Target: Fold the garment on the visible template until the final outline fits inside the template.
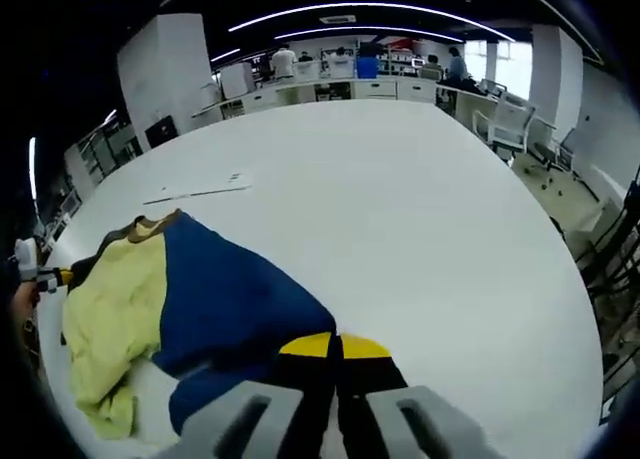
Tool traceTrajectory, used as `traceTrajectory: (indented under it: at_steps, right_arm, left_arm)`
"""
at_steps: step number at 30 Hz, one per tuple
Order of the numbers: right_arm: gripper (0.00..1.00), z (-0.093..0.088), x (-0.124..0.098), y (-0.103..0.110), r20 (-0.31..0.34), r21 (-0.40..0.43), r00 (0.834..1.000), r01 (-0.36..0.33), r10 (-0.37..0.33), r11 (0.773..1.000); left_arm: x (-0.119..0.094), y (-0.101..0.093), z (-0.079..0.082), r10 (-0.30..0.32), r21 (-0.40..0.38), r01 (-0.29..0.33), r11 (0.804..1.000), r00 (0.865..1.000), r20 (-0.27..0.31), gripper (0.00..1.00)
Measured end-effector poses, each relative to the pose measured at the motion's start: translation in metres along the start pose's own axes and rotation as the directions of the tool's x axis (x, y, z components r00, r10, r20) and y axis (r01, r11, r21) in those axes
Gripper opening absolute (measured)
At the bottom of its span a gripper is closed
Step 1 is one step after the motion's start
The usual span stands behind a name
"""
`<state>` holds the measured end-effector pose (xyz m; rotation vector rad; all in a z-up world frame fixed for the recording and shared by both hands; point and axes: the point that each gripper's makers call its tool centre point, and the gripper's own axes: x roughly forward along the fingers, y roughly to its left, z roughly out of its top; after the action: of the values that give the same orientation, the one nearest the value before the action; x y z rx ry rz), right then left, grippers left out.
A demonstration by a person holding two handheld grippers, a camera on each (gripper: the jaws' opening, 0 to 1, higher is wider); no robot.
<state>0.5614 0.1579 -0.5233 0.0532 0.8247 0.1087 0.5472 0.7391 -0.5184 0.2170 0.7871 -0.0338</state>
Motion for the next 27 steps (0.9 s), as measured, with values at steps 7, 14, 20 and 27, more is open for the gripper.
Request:
traceTrajectory:
  at_steps: [7,14,20,27]
  right_arm:
    - [0.0,0.003,-0.001,-0.008,-0.003,-0.017,1.0,0.019,-0.019,1.0]
    - [0.0,0.014,-0.003,-0.015,0.02,-0.023,0.999,0.043,-0.042,0.999]
    - [0.0,0.014,-0.001,-0.016,0.013,-0.015,0.999,0.038,-0.038,0.999]
    - [0.04,0.01,-0.004,-0.005,-0.001,-0.026,1.0,0.026,-0.026,0.999]
  left_arm:
    - [0.001,0.013,0.001,0.037,0.072,-0.036,0.997,0.999,-0.016,0.0]
    - [0.003,0.028,0.005,0.073,0.075,-0.071,0.995,0.997,-0.017,0.0]
    - [0.003,0.027,0.008,0.053,0.068,-0.052,0.996,0.999,-0.012,0.0]
    - [-0.007,0.024,0.012,0.053,0.071,-0.055,0.996,0.998,0.028,0.24]
